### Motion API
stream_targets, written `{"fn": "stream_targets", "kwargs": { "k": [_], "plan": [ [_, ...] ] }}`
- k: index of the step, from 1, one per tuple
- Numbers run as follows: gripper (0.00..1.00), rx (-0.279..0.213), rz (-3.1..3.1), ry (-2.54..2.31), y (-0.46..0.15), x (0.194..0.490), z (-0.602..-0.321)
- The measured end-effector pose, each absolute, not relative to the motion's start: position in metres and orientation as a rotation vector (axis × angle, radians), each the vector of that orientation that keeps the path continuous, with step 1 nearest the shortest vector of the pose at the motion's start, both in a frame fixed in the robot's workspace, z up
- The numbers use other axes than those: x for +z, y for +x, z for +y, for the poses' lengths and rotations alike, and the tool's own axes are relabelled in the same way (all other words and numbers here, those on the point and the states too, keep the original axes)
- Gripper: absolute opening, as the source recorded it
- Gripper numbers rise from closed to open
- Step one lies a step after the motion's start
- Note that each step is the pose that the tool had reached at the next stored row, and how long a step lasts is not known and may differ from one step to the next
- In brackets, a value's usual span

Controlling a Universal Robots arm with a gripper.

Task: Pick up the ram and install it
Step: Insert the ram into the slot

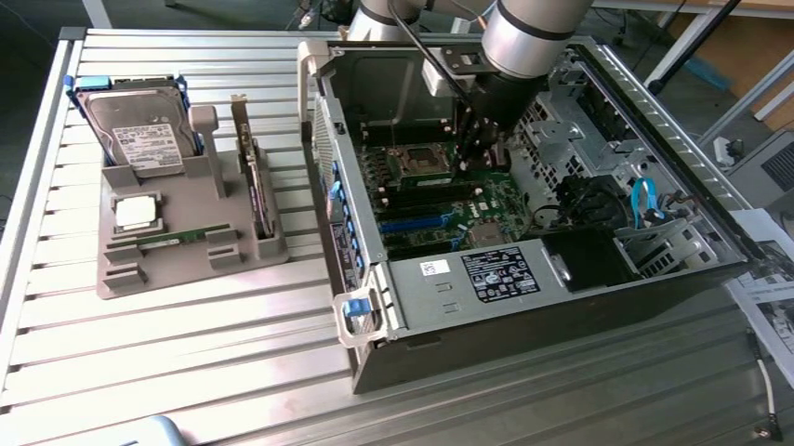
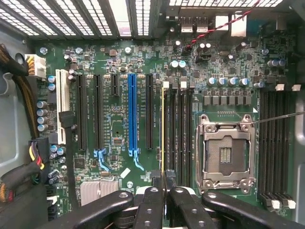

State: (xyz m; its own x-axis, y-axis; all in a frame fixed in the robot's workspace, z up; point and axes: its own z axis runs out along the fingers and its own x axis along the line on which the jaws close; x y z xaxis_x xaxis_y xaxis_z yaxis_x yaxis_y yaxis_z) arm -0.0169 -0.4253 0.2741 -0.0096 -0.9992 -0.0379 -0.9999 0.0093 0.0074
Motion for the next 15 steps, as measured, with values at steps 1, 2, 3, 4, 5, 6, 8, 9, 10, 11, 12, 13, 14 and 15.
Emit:
{"fn": "stream_targets", "kwargs": {
  "k": [1,2,3,4,5,6,8,9,10,11,12,13,14,15],
  "plan": [
    [0.12,0.050,2.216,-2.195,-0.0169,0.2741,-0.4253],
    [0.12,0.050,2.216,-2.195,-0.0169,0.2741,-0.4253],
    [0.12,0.050,2.216,-2.195,-0.0169,0.2741,-0.4253],
    [0.12,0.050,2.216,-2.195,-0.0169,0.2737,-0.4251],
    [0.12,0.050,2.216,-2.195,-0.0170,0.2732,-0.4246],
    [0.12,0.050,2.216,-2.195,-0.0170,0.2726,-0.4238],
    [0.12,0.049,2.216,-2.195,-0.0169,0.2716,-0.4218],
    [0.12,0.049,2.216,-2.195,-0.0169,0.2711,-0.4209],
    [0.12,0.049,2.216,-2.195,-0.0169,0.2707,-0.4202],
    [0.12,0.049,2.215,-2.195,-0.0169,0.2704,-0.4198],
    [0.12,0.049,2.215,-2.195,-0.0169,0.2703,-0.4197],
    [0.12,0.049,2.215,-2.195,-0.0169,0.2703,-0.4197],
    [0.12,0.049,2.216,-2.195,-0.0169,0.2704,-0.4197],
    [0.12,0.049,2.216,-2.195,-0.0169,0.2703,-0.4197]
  ]
}}
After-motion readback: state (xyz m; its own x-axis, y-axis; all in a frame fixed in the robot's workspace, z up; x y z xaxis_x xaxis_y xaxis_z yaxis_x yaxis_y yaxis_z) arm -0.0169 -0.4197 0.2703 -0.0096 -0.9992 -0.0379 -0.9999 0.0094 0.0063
